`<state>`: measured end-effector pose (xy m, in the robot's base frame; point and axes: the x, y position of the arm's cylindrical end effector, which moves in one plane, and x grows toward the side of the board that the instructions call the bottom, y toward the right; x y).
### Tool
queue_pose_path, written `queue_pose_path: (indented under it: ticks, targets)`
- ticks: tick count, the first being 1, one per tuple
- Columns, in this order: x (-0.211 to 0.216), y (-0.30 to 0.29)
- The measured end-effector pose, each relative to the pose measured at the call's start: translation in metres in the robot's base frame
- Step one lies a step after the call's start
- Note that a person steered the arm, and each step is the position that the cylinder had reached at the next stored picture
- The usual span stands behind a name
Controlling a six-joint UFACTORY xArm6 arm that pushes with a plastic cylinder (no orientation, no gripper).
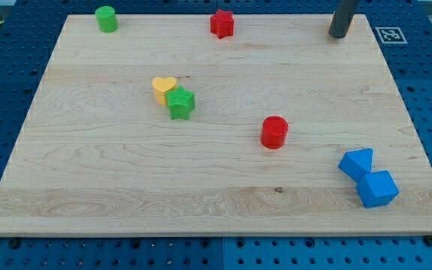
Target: Place the arm right to the blue cube
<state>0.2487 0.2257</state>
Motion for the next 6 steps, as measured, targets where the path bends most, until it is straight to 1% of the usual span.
queue_pose_path:
  ticks: [1, 2, 3, 4, 6]
  targets:
    - [0.009, -0.002]
    - [0.062, -0.019]
    - [0.095, -0.059]
    - [0.1, -0.095]
    - [0.105, -0.095]
